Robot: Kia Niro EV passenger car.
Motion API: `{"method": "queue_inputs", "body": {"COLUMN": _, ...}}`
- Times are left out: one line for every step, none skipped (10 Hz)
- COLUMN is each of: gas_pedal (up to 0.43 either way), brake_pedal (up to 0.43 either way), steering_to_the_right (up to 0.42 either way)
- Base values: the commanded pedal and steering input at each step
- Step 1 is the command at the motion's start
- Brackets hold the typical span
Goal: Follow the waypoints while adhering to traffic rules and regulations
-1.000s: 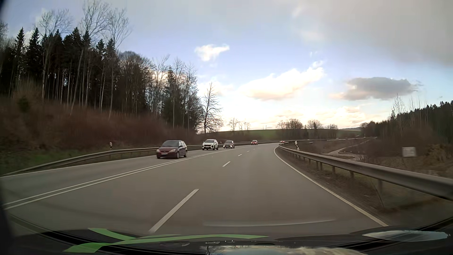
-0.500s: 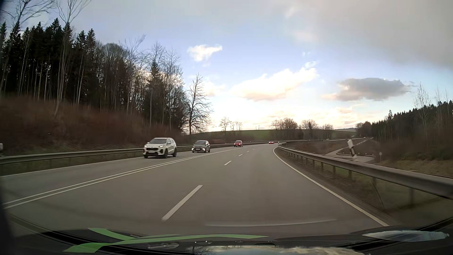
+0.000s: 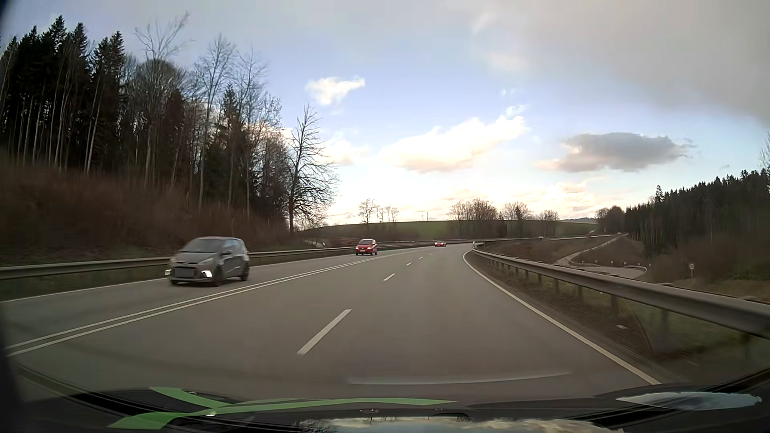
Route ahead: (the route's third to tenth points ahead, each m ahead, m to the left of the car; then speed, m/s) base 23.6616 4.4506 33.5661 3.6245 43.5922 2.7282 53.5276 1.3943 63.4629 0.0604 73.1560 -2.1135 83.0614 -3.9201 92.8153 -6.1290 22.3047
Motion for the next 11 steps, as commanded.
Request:
{"method": "queue_inputs", "body": {"gas_pedal": 0.177, "brake_pedal": 0.000, "steering_to_the_right": 0.014}}
{"method": "queue_inputs", "body": {"gas_pedal": 0.177, "brake_pedal": 0.000, "steering_to_the_right": 0.013}}
{"method": "queue_inputs", "body": {"gas_pedal": 0.189, "brake_pedal": 0.000, "steering_to_the_right": 0.013}}
{"method": "queue_inputs", "body": {"gas_pedal": 0.189, "brake_pedal": 0.000, "steering_to_the_right": 0.013}}
{"method": "queue_inputs", "body": {"gas_pedal": 0.189, "brake_pedal": 0.000, "steering_to_the_right": 0.013}}
{"method": "queue_inputs", "body": {"gas_pedal": 0.189, "brake_pedal": 0.000, "steering_to_the_right": 0.013}}
{"method": "queue_inputs", "body": {"gas_pedal": 0.189, "brake_pedal": 0.000, "steering_to_the_right": 0.012}}
{"method": "queue_inputs", "body": {"gas_pedal": 0.189, "brake_pedal": 0.000, "steering_to_the_right": 0.012}}
{"method": "queue_inputs", "body": {"gas_pedal": 0.197, "brake_pedal": 0.000, "steering_to_the_right": 0.012}}
{"method": "queue_inputs", "body": {"gas_pedal": 0.197, "brake_pedal": 0.000, "steering_to_the_right": 0.012}}
{"method": "queue_inputs", "body": {"gas_pedal": 0.197, "brake_pedal": 0.000, "steering_to_the_right": 0.012}}
